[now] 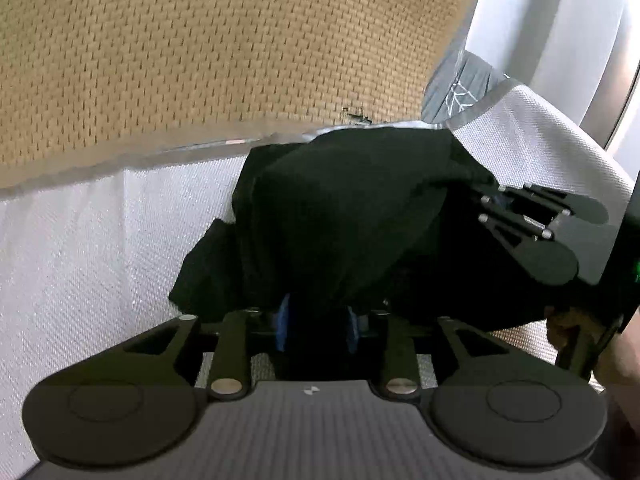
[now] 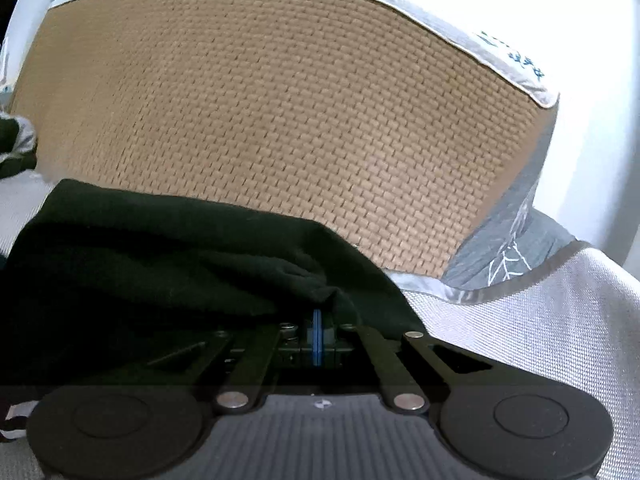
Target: Fold clothes
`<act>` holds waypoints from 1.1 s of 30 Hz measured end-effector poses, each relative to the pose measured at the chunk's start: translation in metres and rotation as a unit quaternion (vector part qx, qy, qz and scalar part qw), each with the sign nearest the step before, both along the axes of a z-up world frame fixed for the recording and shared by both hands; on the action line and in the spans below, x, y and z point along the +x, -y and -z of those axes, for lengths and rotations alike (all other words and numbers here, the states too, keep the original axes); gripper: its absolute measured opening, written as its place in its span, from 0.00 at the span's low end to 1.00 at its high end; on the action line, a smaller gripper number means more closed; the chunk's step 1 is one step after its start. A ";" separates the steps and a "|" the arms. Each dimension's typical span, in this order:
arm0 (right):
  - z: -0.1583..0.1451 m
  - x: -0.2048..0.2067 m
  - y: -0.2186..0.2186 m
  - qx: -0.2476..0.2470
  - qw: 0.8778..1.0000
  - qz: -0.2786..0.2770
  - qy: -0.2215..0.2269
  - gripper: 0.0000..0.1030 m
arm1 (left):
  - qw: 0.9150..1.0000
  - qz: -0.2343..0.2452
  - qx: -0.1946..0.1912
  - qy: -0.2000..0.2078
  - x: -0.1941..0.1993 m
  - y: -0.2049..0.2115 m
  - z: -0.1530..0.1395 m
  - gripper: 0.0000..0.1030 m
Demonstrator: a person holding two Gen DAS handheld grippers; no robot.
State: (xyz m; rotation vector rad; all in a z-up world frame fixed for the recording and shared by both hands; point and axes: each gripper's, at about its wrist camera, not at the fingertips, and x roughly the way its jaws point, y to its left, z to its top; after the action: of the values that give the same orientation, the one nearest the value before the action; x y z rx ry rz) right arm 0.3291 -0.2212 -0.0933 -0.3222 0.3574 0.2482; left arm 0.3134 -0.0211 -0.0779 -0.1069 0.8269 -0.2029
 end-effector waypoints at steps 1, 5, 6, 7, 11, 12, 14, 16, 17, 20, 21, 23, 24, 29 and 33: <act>0.000 0.000 0.002 0.000 1.000 0.001 -0.001 0.00 | 1.000 0.001 0.001 -0.003 -0.002 -0.001 0.001 0.36; -0.007 0.008 0.003 0.008 1.000 0.003 -0.004 0.00 | 1.000 -0.014 -0.002 -0.017 -0.004 -0.006 0.010 0.38; -0.008 0.013 0.002 0.010 1.000 0.004 -0.005 0.00 | 1.000 -0.017 -0.006 -0.021 -0.003 -0.007 0.012 0.39; -0.009 0.013 0.003 0.012 1.000 0.006 -0.001 0.00 | 0.999 -0.019 -0.012 -0.024 -0.003 -0.008 0.014 0.39; -0.012 0.011 0.005 0.019 1.000 0.007 0.002 0.00 | 0.999 -0.022 -0.015 -0.025 0.000 -0.008 0.015 0.28; -0.013 0.011 0.006 0.025 1.000 0.006 0.001 0.00 | 0.999 -0.029 -0.010 -0.017 0.000 -0.008 0.014 0.23; -0.015 0.011 0.007 0.041 0.999 0.003 -0.002 0.00 | 0.999 -0.044 0.005 0.004 -0.001 -0.008 0.009 0.17; -0.018 0.009 0.011 0.066 0.998 -0.006 -0.011 0.01 | 0.998 -0.057 0.011 0.016 -0.001 -0.010 0.005 0.14; -0.019 0.007 0.014 0.082 0.996 -0.013 -0.016 0.03 | 0.998 -0.062 0.008 0.016 -0.001 -0.013 0.003 0.13; -0.023 -0.002 0.020 0.111 0.993 -0.031 -0.023 0.13 | 0.997 -0.071 -0.002 0.021 0.000 -0.023 -0.002 0.10; -0.024 -0.006 0.019 0.107 0.993 -0.037 -0.021 0.18 | 0.997 -0.078 -0.011 0.023 0.000 -0.027 -0.004 0.09; -0.025 -0.012 0.015 0.090 0.995 -0.051 -0.017 0.28 | 0.995 -0.093 -0.036 0.020 0.001 -0.038 -0.005 0.09; -0.024 -0.014 0.013 0.086 0.995 -0.054 -0.015 0.35 | 0.994 -0.098 -0.043 0.020 0.001 -0.041 -0.006 0.09; -0.024 -0.020 0.001 0.049 0.997 -0.055 0.002 0.40 | 0.992 -0.111 -0.054 0.028 0.002 -0.048 -0.016 0.09; -0.023 -0.020 0.001 0.031 0.999 -0.043 0.011 0.41 | 0.993 -0.107 -0.045 0.032 0.007 -0.047 -0.022 0.09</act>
State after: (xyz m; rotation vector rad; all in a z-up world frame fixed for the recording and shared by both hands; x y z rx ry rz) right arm 0.3088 -0.2222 -0.0701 -0.2797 0.3145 0.3391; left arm 0.3208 0.0258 -0.0562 -0.2717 0.7356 -0.0421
